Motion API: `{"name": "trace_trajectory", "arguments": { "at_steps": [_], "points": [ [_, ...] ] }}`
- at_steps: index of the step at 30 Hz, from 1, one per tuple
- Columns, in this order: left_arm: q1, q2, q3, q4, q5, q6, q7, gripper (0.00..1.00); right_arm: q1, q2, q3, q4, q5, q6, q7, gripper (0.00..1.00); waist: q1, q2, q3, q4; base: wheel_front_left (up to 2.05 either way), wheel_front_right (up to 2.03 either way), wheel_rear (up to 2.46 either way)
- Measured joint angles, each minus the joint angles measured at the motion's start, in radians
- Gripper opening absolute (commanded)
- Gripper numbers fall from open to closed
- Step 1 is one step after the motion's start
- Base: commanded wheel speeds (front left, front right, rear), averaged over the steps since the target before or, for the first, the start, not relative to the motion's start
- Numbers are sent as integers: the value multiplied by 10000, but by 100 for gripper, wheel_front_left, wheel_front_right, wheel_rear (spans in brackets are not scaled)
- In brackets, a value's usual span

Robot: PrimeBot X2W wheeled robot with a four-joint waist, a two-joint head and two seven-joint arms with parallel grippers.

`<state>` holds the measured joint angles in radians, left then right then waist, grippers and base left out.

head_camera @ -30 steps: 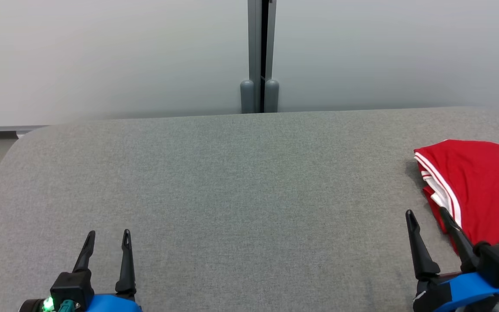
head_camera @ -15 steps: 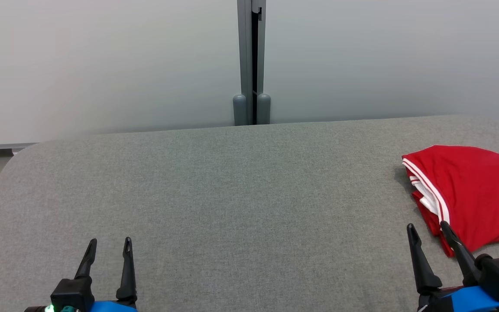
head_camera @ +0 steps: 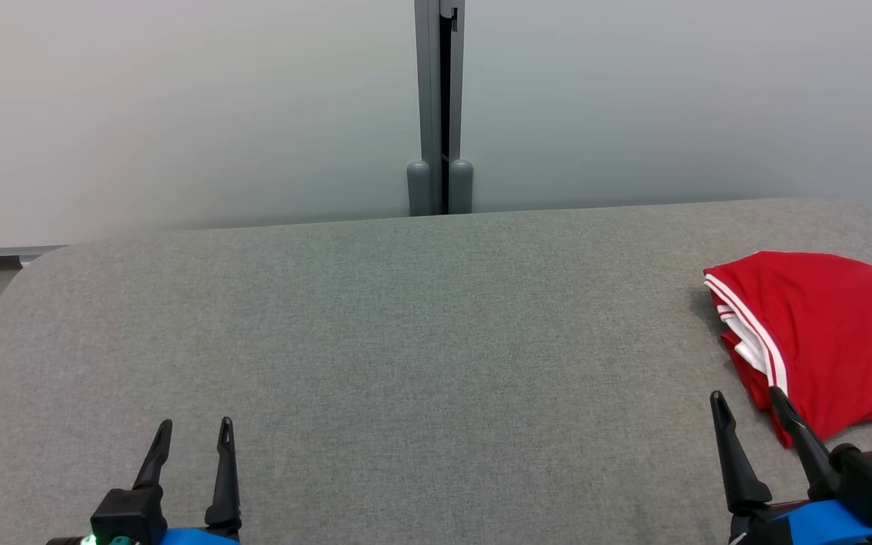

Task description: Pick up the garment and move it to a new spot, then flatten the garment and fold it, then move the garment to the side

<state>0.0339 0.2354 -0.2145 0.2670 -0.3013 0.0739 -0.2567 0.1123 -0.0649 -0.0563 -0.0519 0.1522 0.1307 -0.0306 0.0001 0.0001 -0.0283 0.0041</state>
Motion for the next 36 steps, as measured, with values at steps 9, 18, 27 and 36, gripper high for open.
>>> {"name": "trace_trajectory", "arguments": {
  "at_steps": [9,18,27,36],
  "points": [
    [-75,61,-86,82,-44,-42,-4,100,0,23,12,-23,19,0,-2,100,0,0,38,41,0,0,0],
    [146,-196,-96,474,-614,-130,194,0,34,61,35,522,662,0,79,0,-1,0,55,46,0,0,0],
    [89,-391,336,424,-2136,-339,629,0,-83,63,-21,826,2378,0,221,0,0,0,75,41,0,0,0],
    [-61,-571,704,355,-3536,-569,1014,0,-335,73,-86,1089,3923,0,387,0,0,0,94,34,0,0,0]
  ]
}}
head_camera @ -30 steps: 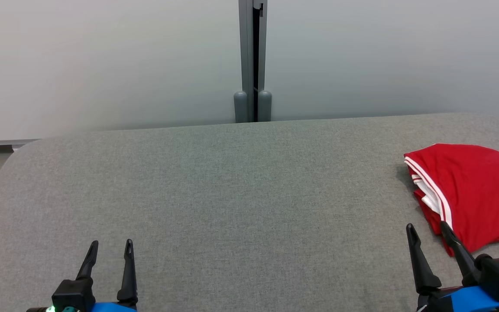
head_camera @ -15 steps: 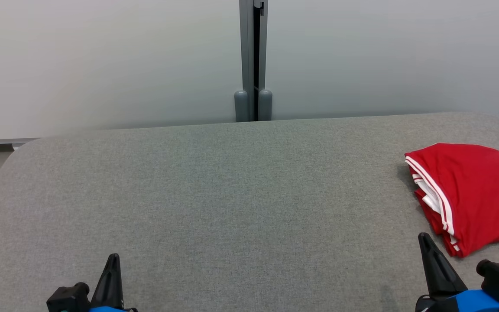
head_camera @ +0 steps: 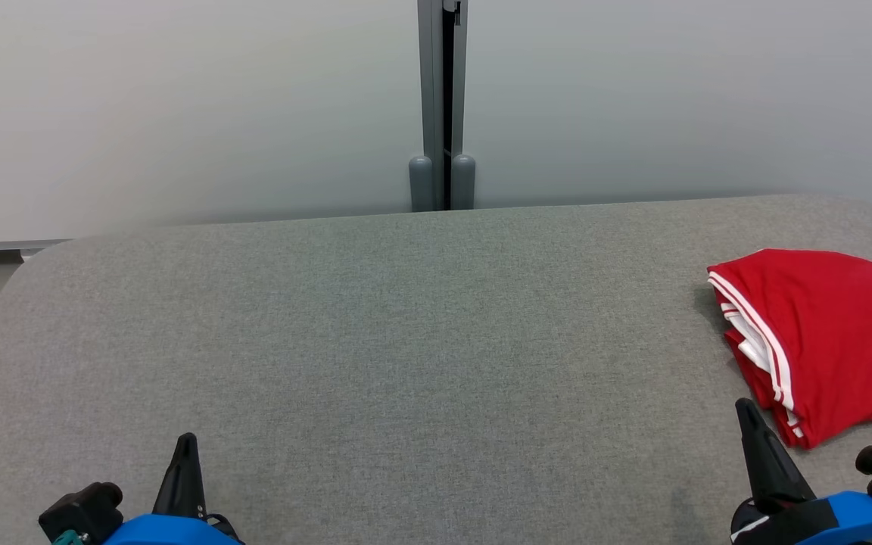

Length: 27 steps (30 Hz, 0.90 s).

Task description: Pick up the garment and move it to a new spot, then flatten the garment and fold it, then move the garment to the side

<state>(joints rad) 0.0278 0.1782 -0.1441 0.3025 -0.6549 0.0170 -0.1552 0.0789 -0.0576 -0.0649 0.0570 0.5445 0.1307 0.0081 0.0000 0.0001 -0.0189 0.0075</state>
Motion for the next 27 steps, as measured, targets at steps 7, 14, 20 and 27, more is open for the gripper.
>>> {"name": "trace_trajectory", "arguments": {
  "at_steps": [7,14,20,27],
  "points": [
    [-142,-134,259,-71,-961,-107,265,0,-163,4,-50,198,1095,0,92,0,0,0,15,-5,0,0,0],
    [-274,-249,491,-117,-1885,-268,527,0,-370,8,-88,374,2098,0,182,0,0,0,29,-10,0,0,0],
    [-362,-347,694,-151,-2608,-370,738,0,-500,12,-123,522,2913,0,270,0,0,0,42,-14,0,0,0],
    [-482,-456,920,-205,-3386,-506,943,0,-635,15,-161,675,3804,0,359,0,0,0,57,-20,0,0,0]
  ]
}}
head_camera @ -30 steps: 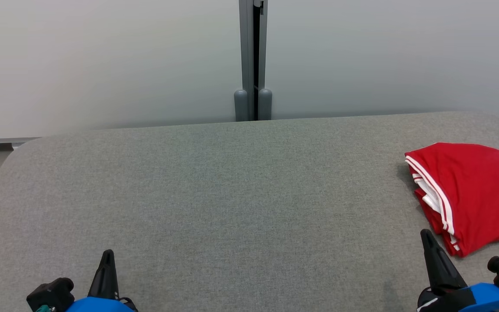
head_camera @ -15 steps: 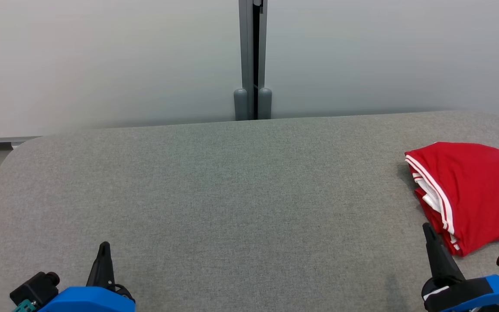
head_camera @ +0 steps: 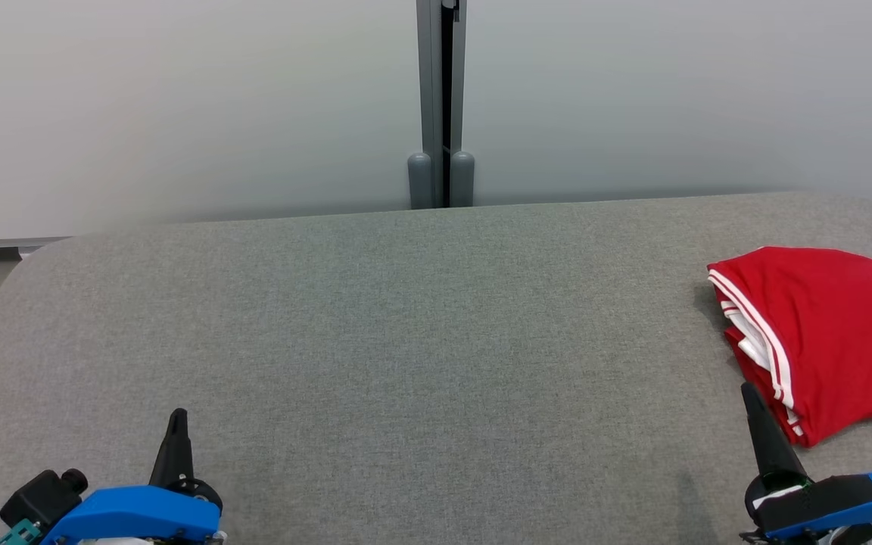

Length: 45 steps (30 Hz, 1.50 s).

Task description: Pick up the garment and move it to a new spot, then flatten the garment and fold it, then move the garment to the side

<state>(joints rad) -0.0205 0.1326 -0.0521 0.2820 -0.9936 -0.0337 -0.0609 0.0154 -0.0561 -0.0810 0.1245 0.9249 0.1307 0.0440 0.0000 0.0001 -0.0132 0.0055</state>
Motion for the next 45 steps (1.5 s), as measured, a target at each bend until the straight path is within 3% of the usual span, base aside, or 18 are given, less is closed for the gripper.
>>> {"name": "trace_trajectory", "arguments": {
  "at_steps": [45],
  "points": [
    [-535,-543,1085,-222,-4046,-640,1137,0,-761,25,-205,794,4474,-2,439,0,0,0,94,-32,0,0,0]
  ]
}}
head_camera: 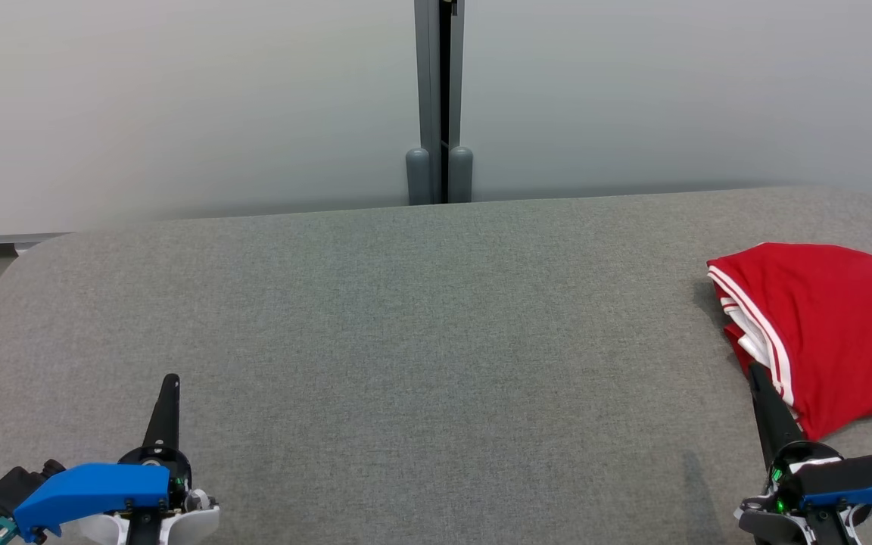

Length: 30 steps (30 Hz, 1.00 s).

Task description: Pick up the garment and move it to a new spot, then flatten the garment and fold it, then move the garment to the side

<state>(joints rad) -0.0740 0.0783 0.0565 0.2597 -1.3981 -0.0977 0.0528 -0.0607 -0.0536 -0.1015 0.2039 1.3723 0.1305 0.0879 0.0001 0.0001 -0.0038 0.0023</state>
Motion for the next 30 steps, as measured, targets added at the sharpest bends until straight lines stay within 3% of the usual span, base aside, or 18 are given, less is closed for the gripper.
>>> {"name": "trace_trajectory", "arguments": {
  "at_steps": [30],
  "points": [
    [-264,-267,548,-117,-1969,-265,577,0,-392,15,-104,380,2201,0,226,0,0,-2,64,-21,0,0,0]
  ]
}}
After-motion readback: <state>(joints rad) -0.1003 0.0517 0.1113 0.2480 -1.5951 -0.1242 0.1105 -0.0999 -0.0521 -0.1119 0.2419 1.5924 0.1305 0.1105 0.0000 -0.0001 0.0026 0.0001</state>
